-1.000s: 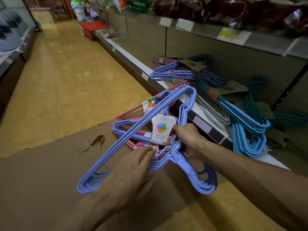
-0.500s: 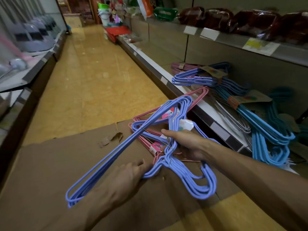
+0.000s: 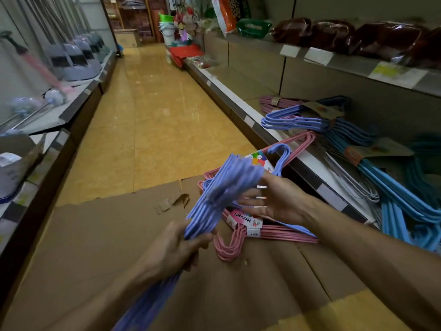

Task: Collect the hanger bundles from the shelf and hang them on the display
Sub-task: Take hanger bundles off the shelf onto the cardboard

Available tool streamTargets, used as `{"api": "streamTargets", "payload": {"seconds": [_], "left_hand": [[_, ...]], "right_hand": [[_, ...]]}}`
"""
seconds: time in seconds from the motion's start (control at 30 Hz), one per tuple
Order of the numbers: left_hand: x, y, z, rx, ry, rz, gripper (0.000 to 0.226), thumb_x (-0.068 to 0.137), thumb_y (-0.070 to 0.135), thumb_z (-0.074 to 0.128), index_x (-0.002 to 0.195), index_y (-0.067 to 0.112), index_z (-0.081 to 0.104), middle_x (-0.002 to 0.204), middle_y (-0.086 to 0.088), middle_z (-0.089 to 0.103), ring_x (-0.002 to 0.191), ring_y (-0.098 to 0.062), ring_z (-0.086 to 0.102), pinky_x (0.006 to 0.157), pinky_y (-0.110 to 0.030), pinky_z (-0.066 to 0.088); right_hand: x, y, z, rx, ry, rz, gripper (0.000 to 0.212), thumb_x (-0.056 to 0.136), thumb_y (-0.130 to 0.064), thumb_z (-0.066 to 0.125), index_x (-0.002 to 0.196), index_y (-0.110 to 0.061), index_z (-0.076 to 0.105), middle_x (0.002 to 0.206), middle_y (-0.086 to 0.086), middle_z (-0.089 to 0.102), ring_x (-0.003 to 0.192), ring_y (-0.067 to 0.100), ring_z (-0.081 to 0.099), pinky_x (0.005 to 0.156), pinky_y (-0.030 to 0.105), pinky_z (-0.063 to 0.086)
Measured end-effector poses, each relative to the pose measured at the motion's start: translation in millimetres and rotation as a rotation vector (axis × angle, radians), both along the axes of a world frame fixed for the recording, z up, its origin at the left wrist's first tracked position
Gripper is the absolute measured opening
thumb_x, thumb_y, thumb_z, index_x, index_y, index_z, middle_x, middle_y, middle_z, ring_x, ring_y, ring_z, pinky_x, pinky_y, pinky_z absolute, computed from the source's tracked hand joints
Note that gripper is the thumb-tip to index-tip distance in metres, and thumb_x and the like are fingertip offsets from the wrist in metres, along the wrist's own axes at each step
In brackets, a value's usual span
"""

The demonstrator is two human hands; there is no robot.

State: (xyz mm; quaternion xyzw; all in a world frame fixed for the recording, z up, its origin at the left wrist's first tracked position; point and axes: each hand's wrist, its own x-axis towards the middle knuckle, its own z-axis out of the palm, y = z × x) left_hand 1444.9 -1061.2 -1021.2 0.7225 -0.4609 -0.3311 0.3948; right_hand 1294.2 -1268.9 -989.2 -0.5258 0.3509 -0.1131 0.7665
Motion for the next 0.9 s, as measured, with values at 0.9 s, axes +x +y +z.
{"api": "streamTargets", "payload": {"seconds": [0.9], "left_hand": [[-8.1, -4.8, 14.1, -0.032, 0.584, 0.211, 0.039, 0.078, 0.012, 0.081, 0.107, -0.001, 0.060, 0.078, -0.017, 0.068, 0.069, -0.036, 0.068, 0.069, -0.047, 0.058]], "right_hand": [[89.7, 51.9, 50.9, -0.476, -0.339, 0.077, 0.021, 0.094, -0.020, 0.067, 0.097, -0.001, 0.074, 0.094, 0.007, 0.078, 0.092, 0.016, 0.075, 0.082, 0.026, 0.059]]}}
